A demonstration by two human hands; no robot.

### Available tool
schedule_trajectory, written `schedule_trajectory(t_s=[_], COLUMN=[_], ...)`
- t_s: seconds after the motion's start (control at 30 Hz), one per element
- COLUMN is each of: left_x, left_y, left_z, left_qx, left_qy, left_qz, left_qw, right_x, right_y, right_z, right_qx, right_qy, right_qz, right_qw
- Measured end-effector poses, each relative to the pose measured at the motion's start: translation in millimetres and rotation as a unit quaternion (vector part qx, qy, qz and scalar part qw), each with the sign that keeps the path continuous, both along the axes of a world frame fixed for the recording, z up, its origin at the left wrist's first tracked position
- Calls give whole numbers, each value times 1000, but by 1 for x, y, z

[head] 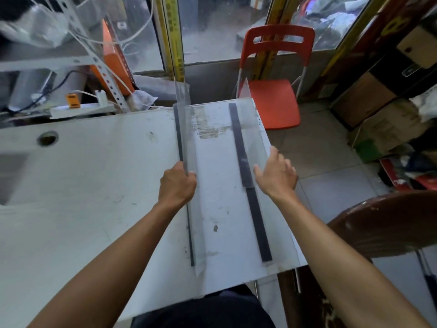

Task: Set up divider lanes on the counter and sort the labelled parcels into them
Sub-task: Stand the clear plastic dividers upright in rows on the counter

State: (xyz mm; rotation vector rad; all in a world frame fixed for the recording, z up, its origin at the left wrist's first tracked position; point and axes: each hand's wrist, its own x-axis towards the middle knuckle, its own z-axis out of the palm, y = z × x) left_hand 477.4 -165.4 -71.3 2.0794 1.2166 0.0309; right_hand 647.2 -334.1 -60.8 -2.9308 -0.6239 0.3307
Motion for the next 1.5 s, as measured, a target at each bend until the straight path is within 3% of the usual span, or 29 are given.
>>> schedule_trajectory(t_s=[0.1,0.17,0.27,0.33,0.4,0.47,0.57,0.73,0.83,1.03,1.23,1.5], left_x=[-3,-6,-13,-17,-21,-27,-34,-40,-39,-37,-34,-44], left_y=[4,10,15,15,18,22,26,30,28,30,32,37], left_z=[1,-2,0,4,3,1,-1,-8,-5,-8,-7,-3], left_qx=[-48,-86,-128,-145,-160,-202,-253,-245,-198,-108,-44,19], left_qy=[-11,-12,-23,-42,-68,-92,-124,-117,-100,-55,-19,-39], left_qz=[4,0,14,21,32,51,80,74,52,33,-27,3], left_qw=[999,996,991,988,984,974,956,959,974,992,998,999], right_x=[-19,-39,-74,-91,-101,-107,-111,-105,-101,-101,-105,-102], right_y=[12,29,58,73,81,84,85,80,78,89,108,88], right_z=[-5,-6,-9,-13,-13,-15,-19,-21,-21,-10,2,5], right_qx=[135,213,270,280,293,303,297,270,271,209,92,115], right_qy=[-167,-155,87,258,340,366,364,357,346,250,169,272], right_qz=[71,117,115,66,35,28,22,13,13,41,67,48], right_qw=[974,958,952,922,893,879,883,894,898,944,979,954])
